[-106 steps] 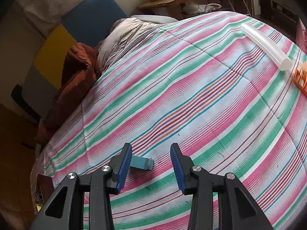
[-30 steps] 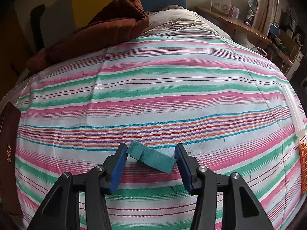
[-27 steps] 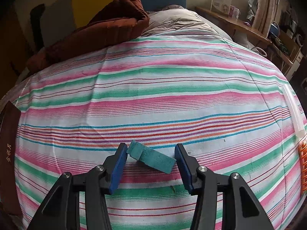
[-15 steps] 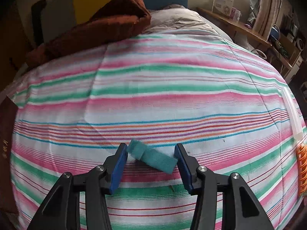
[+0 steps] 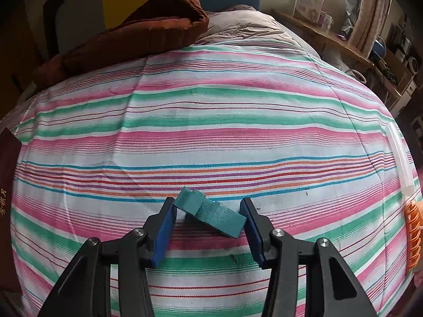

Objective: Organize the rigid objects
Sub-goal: 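Carry the yellow egg into the gold tray and open the left tool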

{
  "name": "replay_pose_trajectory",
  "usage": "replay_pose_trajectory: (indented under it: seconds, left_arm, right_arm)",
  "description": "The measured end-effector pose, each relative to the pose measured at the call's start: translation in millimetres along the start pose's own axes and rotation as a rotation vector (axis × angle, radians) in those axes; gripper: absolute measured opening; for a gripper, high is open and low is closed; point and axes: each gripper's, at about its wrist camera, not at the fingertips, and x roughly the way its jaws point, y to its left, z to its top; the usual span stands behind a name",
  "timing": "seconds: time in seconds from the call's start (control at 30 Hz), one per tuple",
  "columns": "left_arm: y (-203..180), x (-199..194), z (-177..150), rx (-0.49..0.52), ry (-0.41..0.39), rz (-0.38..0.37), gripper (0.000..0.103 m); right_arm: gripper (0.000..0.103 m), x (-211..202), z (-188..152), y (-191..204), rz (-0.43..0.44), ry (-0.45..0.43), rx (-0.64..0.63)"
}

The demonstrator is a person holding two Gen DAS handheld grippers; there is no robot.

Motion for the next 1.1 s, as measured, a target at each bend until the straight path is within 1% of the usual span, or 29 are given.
replay_pose_trajectory:
  seconds: [0.1,0.17,0.3,0.4,0.43,0.47,0.63,0.77,0.87,0.93,1.1]
  left_arm:
    - [0,17,5,-0.014,0.027,0.026,0.034]
    - [-1,26,7,-0.003,0.032,0.054,0.034]
    - [3,36,9,0.003,0.043,0.105,0.034]
    - [6,40,7,0.029,0.046,0.155,0.034]
    - [6,41,6,0.037,0.047,0.158,0.034]
    - [6,41,6,0.043,0.045,0.158,0.036]
    - [7,35,5,0.06,0.027,0.169,0.038]
    - [3,22,4,0.094,-0.007,0.186,0.038]
    - [-2,6,0,0.129,-0.051,0.197,0.047]
    - [-8,-6,-5,0.166,-0.087,0.216,0.048]
    - [-23,-39,-29,0.272,-0.18,0.271,0.053]
  right_arm:
    - [0.05,0,0,0,0.002,0.001,0.002]
    - [0.05,1,1,-1,0.003,0.002,0.002]
    - [0.05,1,1,0,0.003,0.002,0.002]
    - [0.05,1,1,0,0.003,0.002,0.002]
    - [0.05,1,1,-1,0.003,0.002,0.002]
    - [0.05,1,1,-1,0.003,0.002,0.002]
    - [0.05,1,0,0,0.0,0.001,0.0]
    - [0.05,1,0,0,-0.001,0.0,-0.002]
    - [0.05,1,0,0,0.0,0.001,-0.001]
    - [0.05,1,0,0,-0.001,0.0,-0.003]
    - [0.05,1,0,0,-0.003,0.0,-0.006]
